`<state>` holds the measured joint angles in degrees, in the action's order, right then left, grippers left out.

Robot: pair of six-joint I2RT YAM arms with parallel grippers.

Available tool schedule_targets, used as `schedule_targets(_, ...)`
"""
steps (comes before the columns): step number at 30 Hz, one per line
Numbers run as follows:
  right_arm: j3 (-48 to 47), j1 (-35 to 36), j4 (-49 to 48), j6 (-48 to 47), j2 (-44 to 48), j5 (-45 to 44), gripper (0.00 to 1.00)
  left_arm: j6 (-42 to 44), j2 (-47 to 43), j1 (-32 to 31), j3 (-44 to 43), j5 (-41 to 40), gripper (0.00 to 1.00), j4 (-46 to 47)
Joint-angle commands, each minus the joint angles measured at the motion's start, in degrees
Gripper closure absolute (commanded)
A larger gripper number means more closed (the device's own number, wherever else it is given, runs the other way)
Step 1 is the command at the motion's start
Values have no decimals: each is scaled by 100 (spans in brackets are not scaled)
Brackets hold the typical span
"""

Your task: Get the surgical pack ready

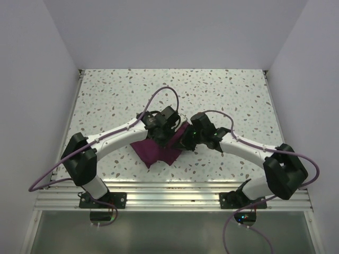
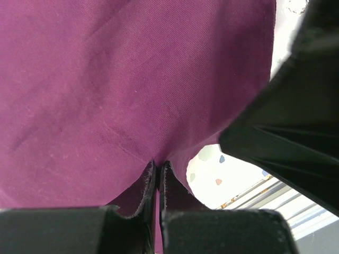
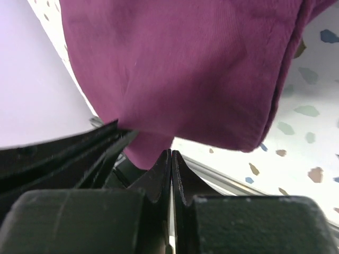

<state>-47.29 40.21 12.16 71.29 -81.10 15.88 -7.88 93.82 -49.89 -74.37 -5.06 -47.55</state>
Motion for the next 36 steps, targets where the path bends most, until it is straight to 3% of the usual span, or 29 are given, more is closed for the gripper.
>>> schedule_targets(1, 149, 92, -521, 447, -116, -419, 100, 32, -294, 32, -306, 119, 100, 0)
schedule_targets(10, 70, 409, -794, 588, -512, -990, 100, 50, -338, 23, -429, 268, 100, -52)
schedule_targets(21, -166, 761, -2085, 589, -1276, -1561, 100, 155, -329, 32, -377, 435, 100, -79)
schedule_targets(28, -228, 831, -2350, 711, -1408, -2079, 100, 59, -365, 32, -289, 383, 100, -79)
schedule_targets(36, 62, 691, -2377, 527, -1066, -2722, 92, -258, -118, 32, -385, 357, 100, -167)
